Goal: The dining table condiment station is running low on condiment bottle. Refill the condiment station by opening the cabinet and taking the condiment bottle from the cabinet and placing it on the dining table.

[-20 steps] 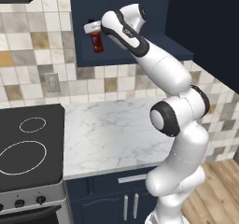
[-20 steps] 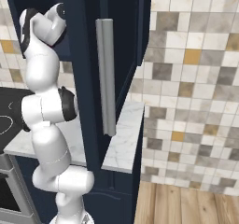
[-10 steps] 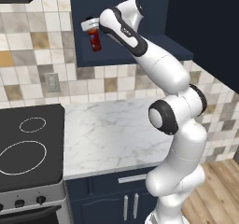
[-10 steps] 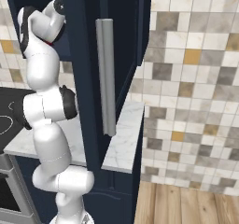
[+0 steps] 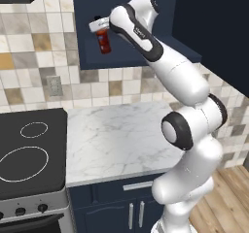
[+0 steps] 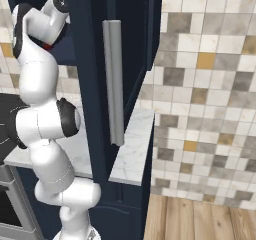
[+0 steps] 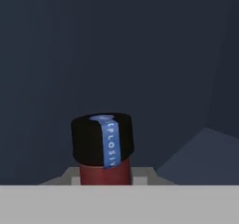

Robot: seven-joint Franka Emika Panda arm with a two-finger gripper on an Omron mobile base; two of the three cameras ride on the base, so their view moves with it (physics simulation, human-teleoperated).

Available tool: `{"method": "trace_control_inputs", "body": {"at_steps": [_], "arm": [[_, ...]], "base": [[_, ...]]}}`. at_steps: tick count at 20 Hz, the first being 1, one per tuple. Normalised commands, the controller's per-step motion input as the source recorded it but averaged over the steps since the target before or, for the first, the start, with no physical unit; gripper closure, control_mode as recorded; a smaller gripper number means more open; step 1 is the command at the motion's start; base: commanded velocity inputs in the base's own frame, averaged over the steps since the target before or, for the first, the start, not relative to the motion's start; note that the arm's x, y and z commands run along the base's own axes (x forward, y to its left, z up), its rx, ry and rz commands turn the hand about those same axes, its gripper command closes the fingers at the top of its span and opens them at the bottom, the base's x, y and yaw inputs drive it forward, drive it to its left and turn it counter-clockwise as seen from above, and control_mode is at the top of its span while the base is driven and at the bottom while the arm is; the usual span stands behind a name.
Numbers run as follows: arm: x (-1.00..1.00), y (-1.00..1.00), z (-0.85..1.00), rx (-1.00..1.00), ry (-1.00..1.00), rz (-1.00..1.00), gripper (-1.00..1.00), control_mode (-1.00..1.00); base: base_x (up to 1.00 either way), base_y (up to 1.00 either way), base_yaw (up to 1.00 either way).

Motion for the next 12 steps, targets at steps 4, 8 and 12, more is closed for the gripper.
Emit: {"method": "trace_control_inputs", "body": {"at_steps": [4,8,12], "arm": [[-0.99,-0.21,-0.04,0.02,-0.02,0.0,1.0,-1.0],[-1.0,-0.26,-0.06,0.04,-0.07,0.0,1.0,-1.0],[-1.0,-0.37,0.05,0.04,-0.09,-0.02,1.0,-1.0]], "base": [[0.0,0.0,0.0],[0.0,0.0,0.0],[0.0,0.0,0.0]]}}
